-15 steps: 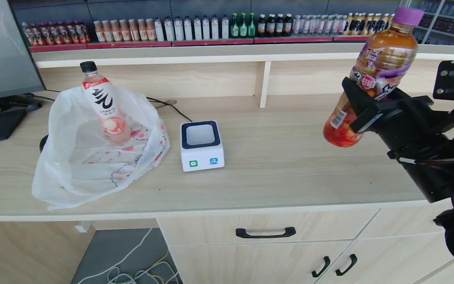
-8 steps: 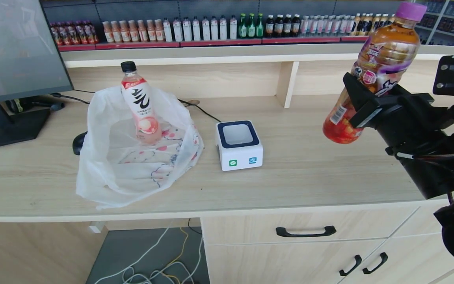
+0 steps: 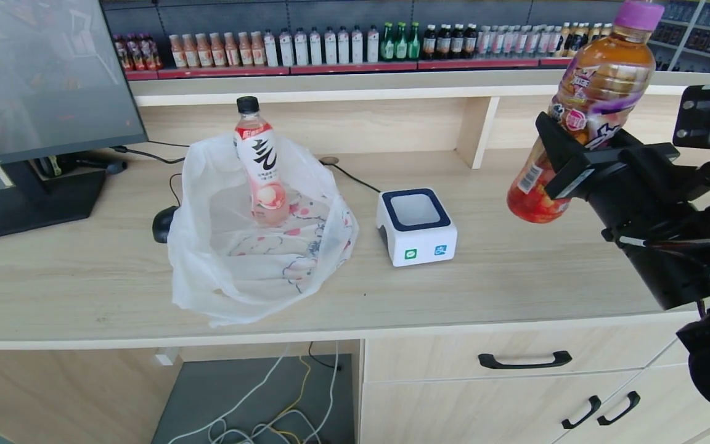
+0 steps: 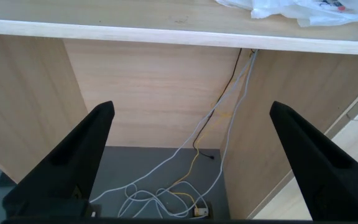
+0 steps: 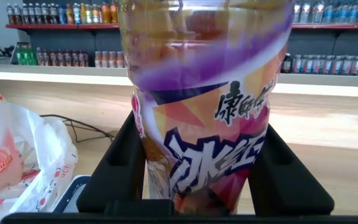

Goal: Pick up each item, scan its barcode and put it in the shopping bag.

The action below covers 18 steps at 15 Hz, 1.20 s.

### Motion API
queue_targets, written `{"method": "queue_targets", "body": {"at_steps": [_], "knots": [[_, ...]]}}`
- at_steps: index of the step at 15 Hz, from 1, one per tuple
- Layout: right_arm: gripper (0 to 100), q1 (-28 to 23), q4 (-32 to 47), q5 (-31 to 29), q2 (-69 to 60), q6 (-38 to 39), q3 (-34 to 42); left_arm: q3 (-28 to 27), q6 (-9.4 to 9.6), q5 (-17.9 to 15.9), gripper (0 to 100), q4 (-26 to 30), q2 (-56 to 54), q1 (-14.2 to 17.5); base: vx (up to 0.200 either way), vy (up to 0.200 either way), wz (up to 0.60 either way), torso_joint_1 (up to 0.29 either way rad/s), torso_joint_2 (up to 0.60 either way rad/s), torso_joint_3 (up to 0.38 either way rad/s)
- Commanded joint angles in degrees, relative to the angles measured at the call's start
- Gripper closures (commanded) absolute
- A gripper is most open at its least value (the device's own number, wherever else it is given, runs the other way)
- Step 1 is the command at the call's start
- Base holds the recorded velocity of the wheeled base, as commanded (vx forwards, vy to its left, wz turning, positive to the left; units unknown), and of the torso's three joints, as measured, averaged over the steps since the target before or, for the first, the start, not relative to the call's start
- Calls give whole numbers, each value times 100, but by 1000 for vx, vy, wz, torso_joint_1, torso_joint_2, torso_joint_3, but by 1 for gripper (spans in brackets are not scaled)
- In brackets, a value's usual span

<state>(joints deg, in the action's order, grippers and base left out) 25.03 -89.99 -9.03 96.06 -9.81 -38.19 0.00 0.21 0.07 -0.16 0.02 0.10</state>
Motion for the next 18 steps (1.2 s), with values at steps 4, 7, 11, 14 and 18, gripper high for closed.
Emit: {"method": "queue_targets", "body": {"at_steps": [4, 7, 11, 14, 18], "knots": [[100, 108, -1, 33, 132, 15, -197, 0, 6, 1, 0, -2, -2, -1, 0, 0, 0, 0, 0, 0], [100, 196, -1, -125, 141, 15, -180, 0, 6, -7, 0, -2, -2, -1, 0, 0, 0, 0, 0, 0], [100, 143, 87, -134, 62, -566, -215, 0, 6, 1, 0, -2, -2, -1, 0, 0, 0, 0, 0, 0], [100, 345, 386, -125, 44, -1242, -452, 0, 6, 1, 0, -2, -2, -1, 0, 0, 0, 0, 0, 0], [100, 573, 1291, -134, -44, -1937, -1173, 0, 6, 1, 0, -2, -2, -1, 0, 0, 0, 0, 0, 0]]}}
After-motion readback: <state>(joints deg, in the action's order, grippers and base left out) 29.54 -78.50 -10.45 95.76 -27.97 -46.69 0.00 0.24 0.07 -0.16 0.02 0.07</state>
